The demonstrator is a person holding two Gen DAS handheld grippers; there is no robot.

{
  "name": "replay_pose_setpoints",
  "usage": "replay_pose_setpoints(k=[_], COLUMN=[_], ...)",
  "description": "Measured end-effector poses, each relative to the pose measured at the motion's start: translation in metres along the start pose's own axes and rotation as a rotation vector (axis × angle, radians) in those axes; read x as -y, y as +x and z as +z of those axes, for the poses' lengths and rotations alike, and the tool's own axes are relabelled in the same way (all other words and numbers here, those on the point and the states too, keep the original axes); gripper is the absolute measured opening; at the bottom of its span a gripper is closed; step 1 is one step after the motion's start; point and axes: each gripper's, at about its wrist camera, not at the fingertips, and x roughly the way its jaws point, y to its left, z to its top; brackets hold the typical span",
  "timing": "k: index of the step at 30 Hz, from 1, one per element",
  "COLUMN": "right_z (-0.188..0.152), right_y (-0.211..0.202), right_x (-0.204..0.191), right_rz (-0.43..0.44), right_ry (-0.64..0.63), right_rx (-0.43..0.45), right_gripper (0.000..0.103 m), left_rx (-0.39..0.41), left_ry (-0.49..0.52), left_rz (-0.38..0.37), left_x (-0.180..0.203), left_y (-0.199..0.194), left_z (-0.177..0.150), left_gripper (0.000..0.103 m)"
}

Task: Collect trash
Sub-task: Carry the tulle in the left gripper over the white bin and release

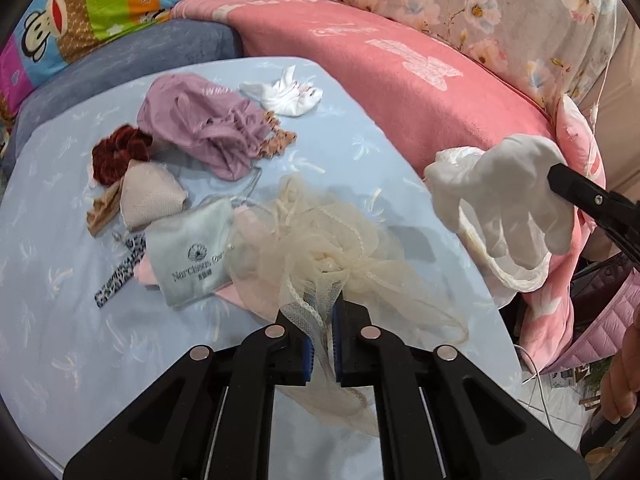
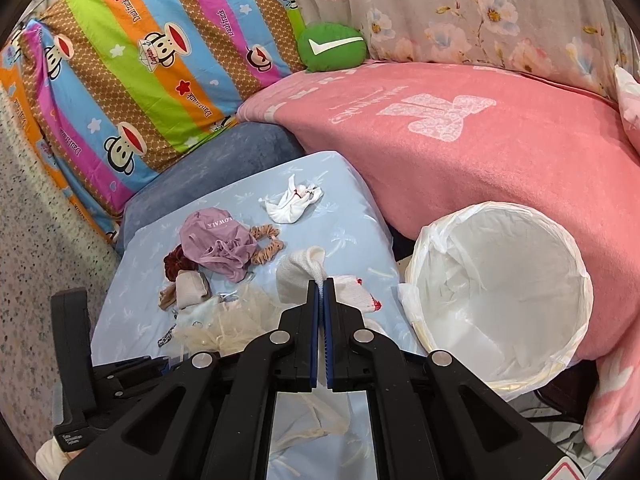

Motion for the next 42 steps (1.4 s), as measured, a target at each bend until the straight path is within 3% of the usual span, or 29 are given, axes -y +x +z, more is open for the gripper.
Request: replay_pose_setpoints(k=[7, 14, 25, 34, 36, 38, 40, 42], right_z=[0.014, 0.022, 0.022, 0.021, 0.022, 0.022, 0.023, 0.023], right_y=[-0.020, -0.033, -0.041, -0.036, -0.037, -0.038, -0.039, -0.040], right_x=[0.018, 0.060, 0.127, 0.145, 0.148, 0.150, 0.150, 0.149], right_rz=[-0.039, -0.115, -0.211, -0.238, -0.246, -0.250, -0.255, -0.258], right_ry=[0.029, 0.090, 0.193, 0.226, 0.231, 0.239, 0.239, 0.236], right_rx=[0.055, 0.097, 0.114, 0.116, 0.122, 0.129, 0.135, 0.139], right_gripper=[0.002, 0.002, 0.002, 0.005, 0.008, 0.013, 0.022, 0.024], left_rx=[0.088, 0.161, 0.162, 0.127, 0.118, 0.128, 0.154, 0.162], left_ry=[0.079, 0.187, 0.277, 0.308, 0.319, 0.320, 0.314, 0.315], left_rz=[-0.060, -0.138, -0.217, -0.258, -0.252, -0.236, -0.222, -0.216], left_x=[0.038, 0.097, 0.162, 0.190, 0.195, 0.196, 0.195, 0.194], left_y=[-0.021, -0.026, -0.004, 0.018, 0.022, 0.023, 0.021, 0.019], left_z=[0.034, 0.069, 0.094, 0.102, 0.102, 0.102, 0.102, 0.102], left_gripper=[0.007, 0.007, 0.007, 0.010, 0.021, 0.043, 0.051, 0.051])
